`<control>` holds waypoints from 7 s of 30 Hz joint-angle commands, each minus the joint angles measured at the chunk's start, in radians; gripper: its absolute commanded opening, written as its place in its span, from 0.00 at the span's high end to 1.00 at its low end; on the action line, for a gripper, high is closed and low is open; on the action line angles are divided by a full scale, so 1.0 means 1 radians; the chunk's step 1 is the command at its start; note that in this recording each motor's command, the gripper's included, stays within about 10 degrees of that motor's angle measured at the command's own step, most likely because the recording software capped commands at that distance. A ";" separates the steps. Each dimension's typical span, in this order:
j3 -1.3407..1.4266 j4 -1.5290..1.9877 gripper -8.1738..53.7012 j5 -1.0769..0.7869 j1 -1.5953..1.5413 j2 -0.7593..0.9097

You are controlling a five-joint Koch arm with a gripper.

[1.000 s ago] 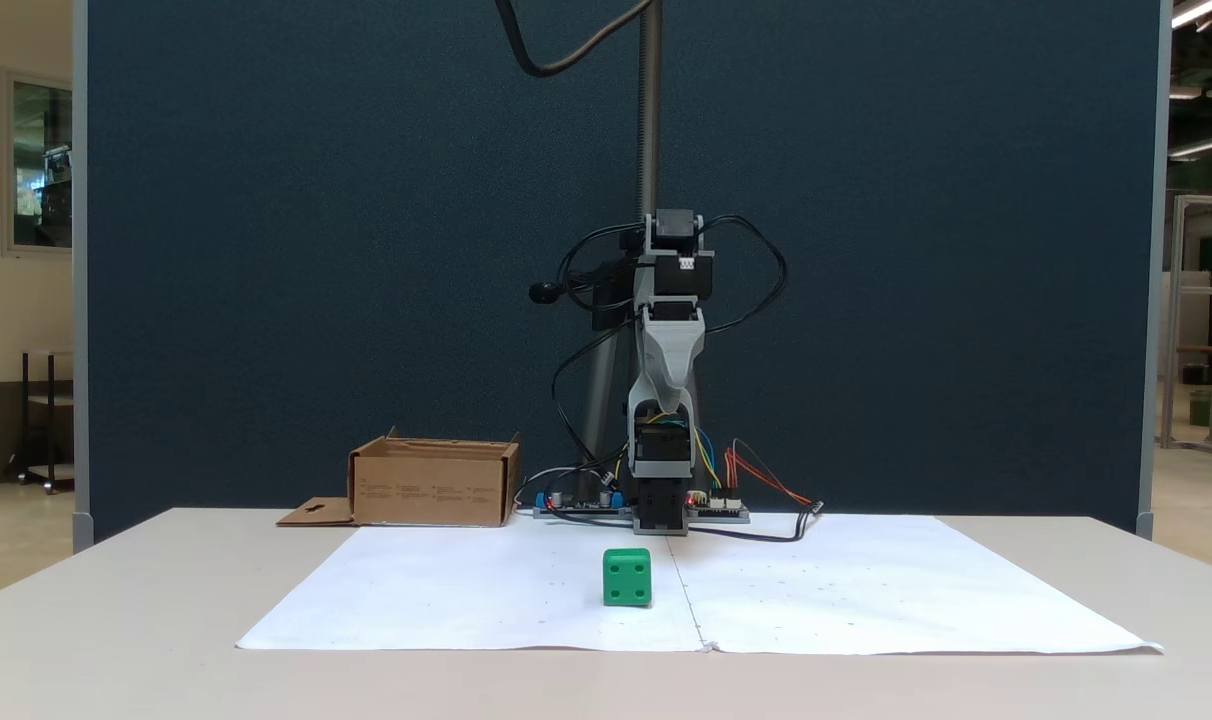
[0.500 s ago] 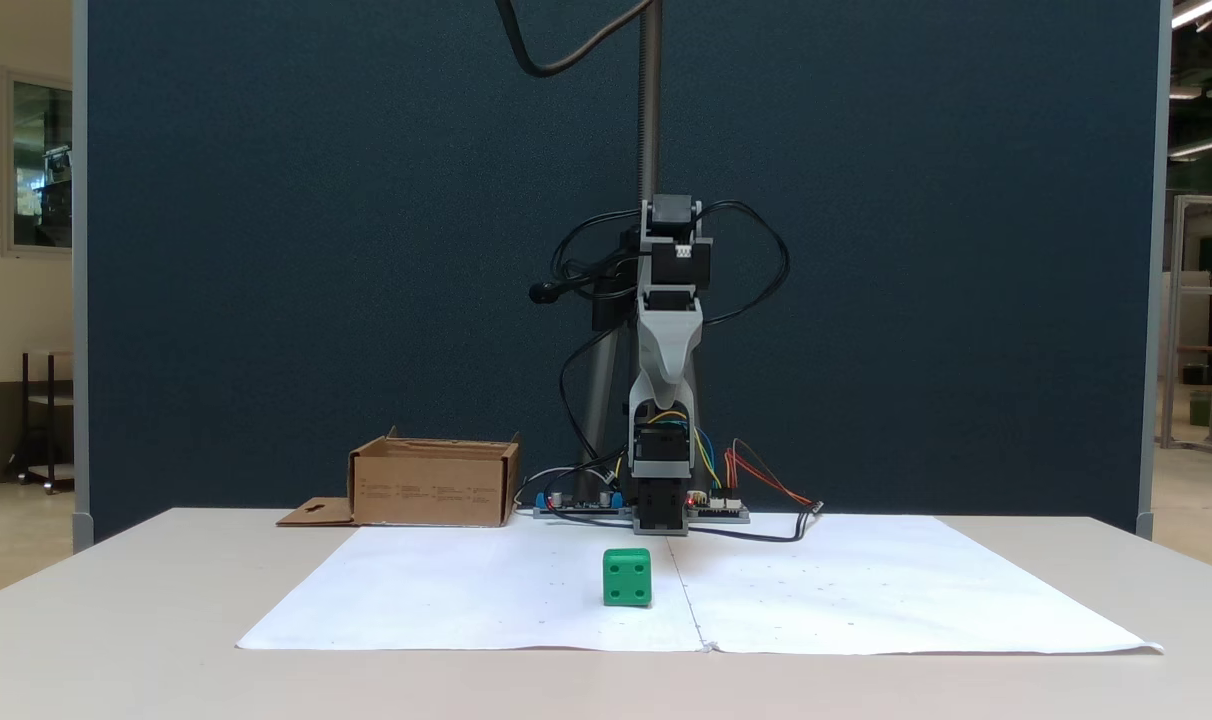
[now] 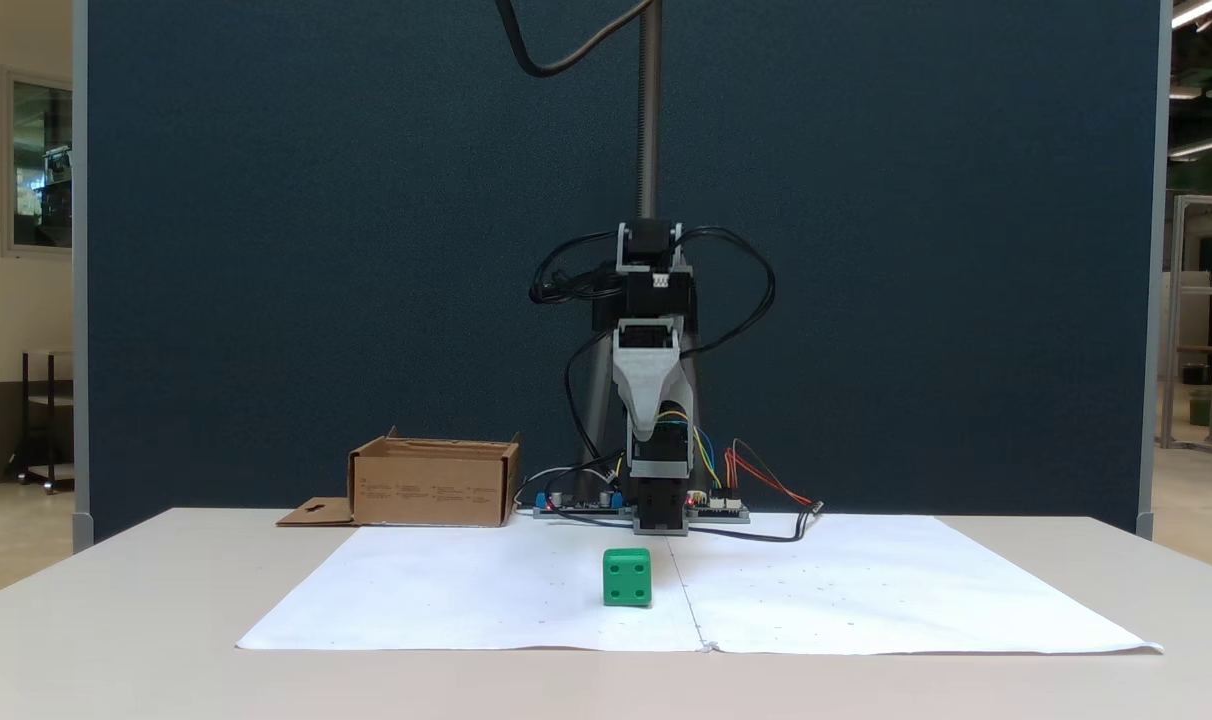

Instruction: Grasp a green dice and put it in the bin.

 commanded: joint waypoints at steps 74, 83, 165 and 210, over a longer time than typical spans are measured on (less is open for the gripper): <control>-0.160 -0.138 0.10 -0.038 0.058 -0.334; -0.063 -0.204 0.10 -0.038 0.055 -0.334; 0.222 -0.634 0.17 0.012 0.038 -0.419; 0.282 -0.788 0.36 0.005 0.052 -0.417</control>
